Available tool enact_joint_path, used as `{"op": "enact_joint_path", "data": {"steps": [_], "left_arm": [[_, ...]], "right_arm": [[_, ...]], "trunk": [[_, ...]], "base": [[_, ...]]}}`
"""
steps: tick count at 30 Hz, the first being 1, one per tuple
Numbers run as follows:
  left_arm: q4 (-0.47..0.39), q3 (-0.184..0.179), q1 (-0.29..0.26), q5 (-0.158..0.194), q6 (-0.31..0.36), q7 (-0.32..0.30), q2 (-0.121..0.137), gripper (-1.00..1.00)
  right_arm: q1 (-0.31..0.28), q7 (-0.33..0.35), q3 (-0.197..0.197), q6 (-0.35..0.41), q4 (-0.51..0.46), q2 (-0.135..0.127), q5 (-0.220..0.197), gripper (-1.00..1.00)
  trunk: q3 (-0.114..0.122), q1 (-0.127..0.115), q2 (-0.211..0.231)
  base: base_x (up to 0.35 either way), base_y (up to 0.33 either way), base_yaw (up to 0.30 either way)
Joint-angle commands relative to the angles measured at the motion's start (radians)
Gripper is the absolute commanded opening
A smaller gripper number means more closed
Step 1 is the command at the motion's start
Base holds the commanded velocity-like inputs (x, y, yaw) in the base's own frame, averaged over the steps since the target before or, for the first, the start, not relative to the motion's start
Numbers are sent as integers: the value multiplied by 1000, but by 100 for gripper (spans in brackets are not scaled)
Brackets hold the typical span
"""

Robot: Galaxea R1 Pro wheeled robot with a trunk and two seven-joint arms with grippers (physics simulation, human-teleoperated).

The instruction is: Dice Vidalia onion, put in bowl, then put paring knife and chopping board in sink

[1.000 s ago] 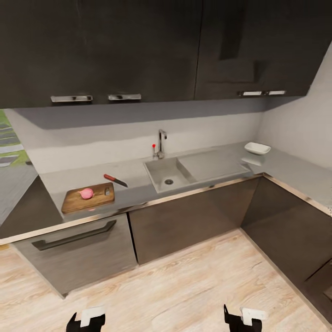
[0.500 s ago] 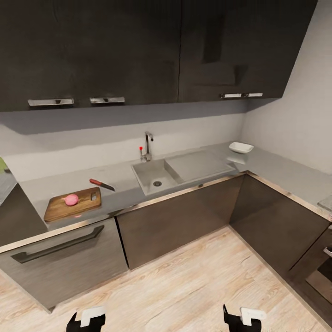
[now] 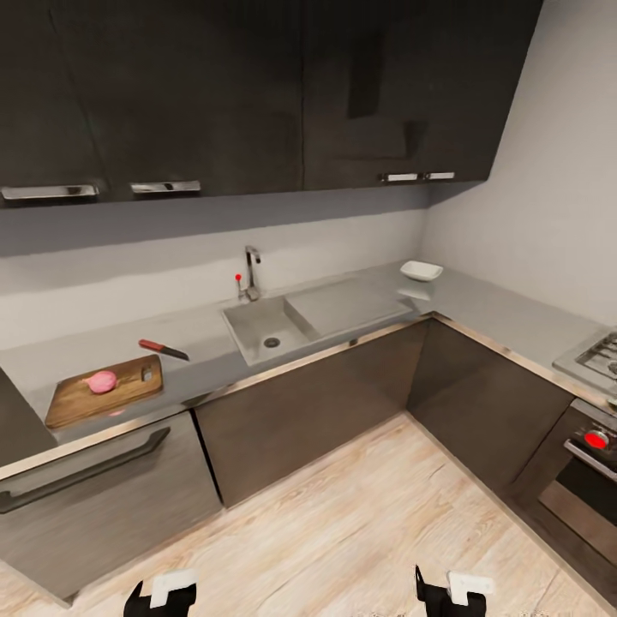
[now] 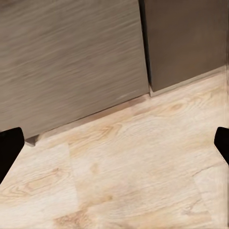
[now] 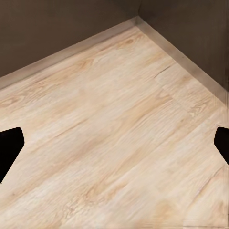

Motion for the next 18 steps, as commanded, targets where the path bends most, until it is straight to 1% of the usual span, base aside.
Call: {"op": "enact_joint_path", "data": {"steps": [1, 18], "left_arm": [[4, -7, -2, 2, -5, 4, 0, 100], [4, -7, -2, 2, -5, 4, 0, 100]], "right_arm": [[-1, -2, -4, -3, 1, 0, 6, 100], [-1, -2, -4, -3, 0, 0, 5, 100]], "trunk": [[-2, 1, -2], [-2, 1, -2]], "base": [[0, 0, -247], [0, 0, -248]]}}
